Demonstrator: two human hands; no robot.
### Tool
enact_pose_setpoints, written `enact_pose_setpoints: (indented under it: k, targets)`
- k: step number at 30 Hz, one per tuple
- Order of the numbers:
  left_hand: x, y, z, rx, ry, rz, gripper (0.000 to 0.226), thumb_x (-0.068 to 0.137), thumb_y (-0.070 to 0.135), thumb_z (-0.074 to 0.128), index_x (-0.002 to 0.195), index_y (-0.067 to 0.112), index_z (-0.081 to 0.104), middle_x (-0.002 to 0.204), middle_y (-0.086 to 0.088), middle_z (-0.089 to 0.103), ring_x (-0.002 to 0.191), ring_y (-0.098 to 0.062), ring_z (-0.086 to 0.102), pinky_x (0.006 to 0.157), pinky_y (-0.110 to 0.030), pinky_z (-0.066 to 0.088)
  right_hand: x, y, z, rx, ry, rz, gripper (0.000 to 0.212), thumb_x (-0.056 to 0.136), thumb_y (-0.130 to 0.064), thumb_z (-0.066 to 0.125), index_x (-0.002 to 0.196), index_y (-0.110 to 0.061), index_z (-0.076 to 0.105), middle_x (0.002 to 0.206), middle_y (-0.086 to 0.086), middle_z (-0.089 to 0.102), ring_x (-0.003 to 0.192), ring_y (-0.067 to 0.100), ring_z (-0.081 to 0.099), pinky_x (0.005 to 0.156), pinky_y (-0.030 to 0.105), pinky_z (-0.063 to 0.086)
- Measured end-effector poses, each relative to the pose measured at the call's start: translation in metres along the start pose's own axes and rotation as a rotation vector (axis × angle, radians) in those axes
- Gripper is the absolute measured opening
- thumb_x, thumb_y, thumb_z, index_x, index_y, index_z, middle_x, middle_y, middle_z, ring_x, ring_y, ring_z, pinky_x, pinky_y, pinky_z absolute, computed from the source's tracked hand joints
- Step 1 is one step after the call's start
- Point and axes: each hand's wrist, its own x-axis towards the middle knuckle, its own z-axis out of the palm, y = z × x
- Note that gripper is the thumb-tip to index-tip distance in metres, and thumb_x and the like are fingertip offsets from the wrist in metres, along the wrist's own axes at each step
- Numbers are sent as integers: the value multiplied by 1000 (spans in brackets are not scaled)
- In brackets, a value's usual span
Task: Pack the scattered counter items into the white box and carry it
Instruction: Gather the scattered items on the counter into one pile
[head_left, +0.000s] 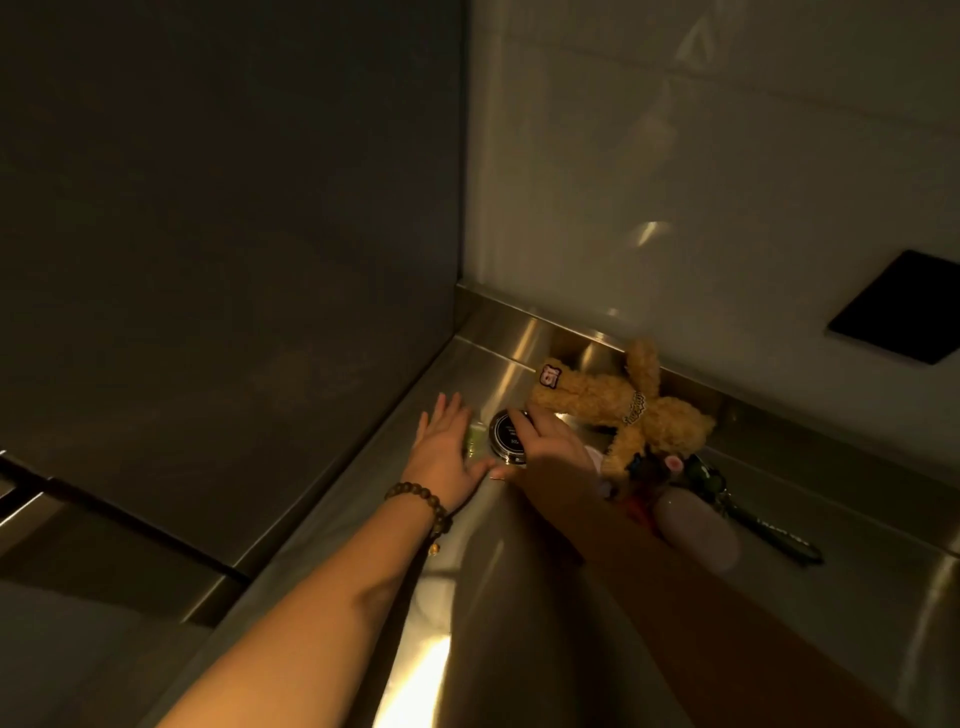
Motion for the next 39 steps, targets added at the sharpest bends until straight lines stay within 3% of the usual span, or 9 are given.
enact_pose_setpoints:
  k: [2,7,11,16,18,21,29,33,39]
  targets:
    - [-6,2,0,18,-45,-9,87,82,45,63,148,17,15,158,-2,3,143,-14,-7,113,-30,-7,-12,-1,-7,20,-20,-2,97,74,-75,30,151,-19,13,160,8,7,147,24,9,118,38,15]
    - [-37,19,-10,41,-55,3,89,83,54,55,149,16,8,158,-5,-1,143,-17,-9,113,-30,-6,-48,0,-11,152,60,-8,75,92,-56,44,151,-21,16,161,5,4,148,20,2,119,35,8]
    - [-76,55,-16,-47,37,12,76,85,48,55,145,12,26,153,-8,24,142,-20,17,116,-32,14,-93,2,-7,233,168,7,65,94,-48,45,150,-22,23,160,2,14,147,16,8,118,32,11]
    - [-124,114,-1,-30,32,155,50,87,45,55,128,17,47,126,-3,51,116,-19,45,98,-31,35,-178,33,0,329,231,113,54,94,-41,46,145,-29,33,155,-5,26,142,15,22,114,33,23]
    - [-140,144,12,-53,15,213,43,87,43,56,122,18,50,117,-2,54,109,-19,49,92,-29,37,-217,55,1,353,236,169,53,95,-41,45,144,-27,35,152,-4,30,139,15,28,114,33,27]
    - [-162,198,45,-75,-42,283,48,86,40,58,128,17,49,124,-3,54,114,-20,49,97,-32,38,-277,99,0,350,261,247,51,95,-42,43,143,-27,36,151,-3,32,138,16,30,113,36,31]
    - [-238,354,168,-67,-210,350,54,86,47,56,134,23,43,131,0,48,121,-16,43,100,-27,32,-445,235,-3,282,390,451,47,94,-38,48,138,-28,40,152,-3,29,139,16,28,112,36,29]
    - [-266,419,215,-59,-226,396,54,86,49,55,132,22,44,128,-1,50,117,-18,44,102,-32,36,-520,304,-11,264,422,551,48,94,-36,51,140,-28,39,152,-1,28,140,17,26,112,34,25]
    - [-264,471,252,48,-230,385,61,85,51,55,136,21,39,138,-3,42,125,-20,38,107,-36,33,-556,374,-39,276,538,589,65,87,-31,62,144,-27,31,152,4,27,138,24,29,109,38,33]
